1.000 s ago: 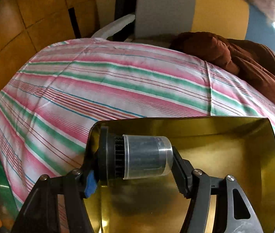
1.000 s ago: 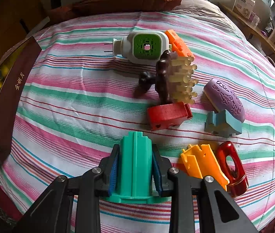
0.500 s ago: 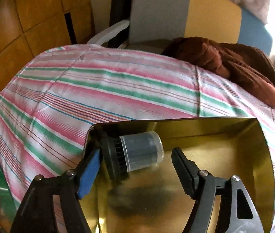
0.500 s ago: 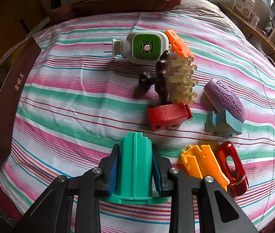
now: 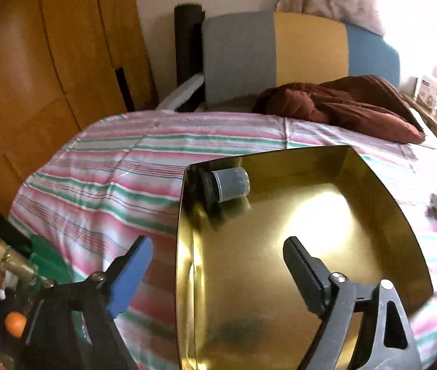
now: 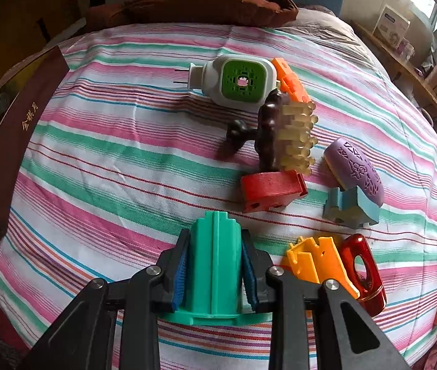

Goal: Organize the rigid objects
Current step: 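Open the left tool to release the grey cup in the tray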

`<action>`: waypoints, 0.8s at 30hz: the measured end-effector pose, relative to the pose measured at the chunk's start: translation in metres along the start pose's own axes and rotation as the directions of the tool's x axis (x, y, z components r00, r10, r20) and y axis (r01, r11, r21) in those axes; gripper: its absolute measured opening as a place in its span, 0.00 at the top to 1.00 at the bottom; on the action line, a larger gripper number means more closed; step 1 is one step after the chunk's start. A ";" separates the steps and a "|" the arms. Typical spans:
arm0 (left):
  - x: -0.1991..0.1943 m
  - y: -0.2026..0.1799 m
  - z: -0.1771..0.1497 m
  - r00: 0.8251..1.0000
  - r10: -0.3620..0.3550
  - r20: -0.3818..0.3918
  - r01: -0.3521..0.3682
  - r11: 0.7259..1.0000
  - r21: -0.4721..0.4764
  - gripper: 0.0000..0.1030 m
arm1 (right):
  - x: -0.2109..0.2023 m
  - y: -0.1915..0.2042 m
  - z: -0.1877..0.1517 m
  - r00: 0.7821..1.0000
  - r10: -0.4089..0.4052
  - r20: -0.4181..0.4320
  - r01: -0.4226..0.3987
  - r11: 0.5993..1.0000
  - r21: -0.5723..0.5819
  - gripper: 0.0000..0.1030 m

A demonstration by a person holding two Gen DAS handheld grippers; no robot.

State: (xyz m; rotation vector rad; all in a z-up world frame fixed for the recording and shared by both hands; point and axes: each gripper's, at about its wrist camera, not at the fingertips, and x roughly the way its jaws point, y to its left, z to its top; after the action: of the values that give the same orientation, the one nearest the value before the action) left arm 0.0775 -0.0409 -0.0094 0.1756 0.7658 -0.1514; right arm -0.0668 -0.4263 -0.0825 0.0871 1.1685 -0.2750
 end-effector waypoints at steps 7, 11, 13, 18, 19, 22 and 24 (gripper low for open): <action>-0.030 -0.010 -0.022 1.000 -0.013 0.024 0.013 1.000 -0.005 0.14 | -0.001 0.001 0.000 1.000 -0.007 0.001 0.007 1.000 0.006 0.71; -0.037 -0.011 -0.029 0.999 -0.022 0.023 0.022 1.000 -0.010 0.14 | -0.001 0.005 -0.001 1.000 -0.022 -0.001 0.022 1.000 0.013 0.72; -0.039 -0.010 -0.031 1.000 -0.018 0.025 0.018 1.000 -0.012 0.14 | -0.001 0.007 0.000 1.000 -0.029 -0.004 0.030 0.999 0.022 0.72; -0.041 -0.003 -0.035 0.999 -0.030 0.026 0.031 0.999 -0.037 0.14 | -0.002 0.012 0.002 0.999 -0.042 -0.026 0.043 0.998 0.042 0.72; -0.041 -0.002 -0.036 0.999 -0.032 0.024 0.033 0.999 -0.039 0.14 | -0.002 0.013 0.003 0.999 -0.045 -0.030 0.047 0.998 0.043 0.72; -0.041 0.000 -0.038 0.999 -0.039 0.019 0.040 0.998 -0.049 0.14 | -0.002 0.018 0.005 0.998 -0.055 -0.043 0.057 0.997 0.060 0.72; -0.041 0.003 -0.039 0.999 -0.042 0.019 0.043 0.997 -0.057 0.14 | -0.003 0.021 0.005 0.997 -0.048 -0.054 0.052 0.996 0.074 0.72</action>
State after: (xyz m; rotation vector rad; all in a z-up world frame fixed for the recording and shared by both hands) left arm 0.0227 -0.0270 -0.0084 0.1031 0.7557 -0.1706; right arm -0.0579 -0.4071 -0.0790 0.1321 1.2133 -0.3627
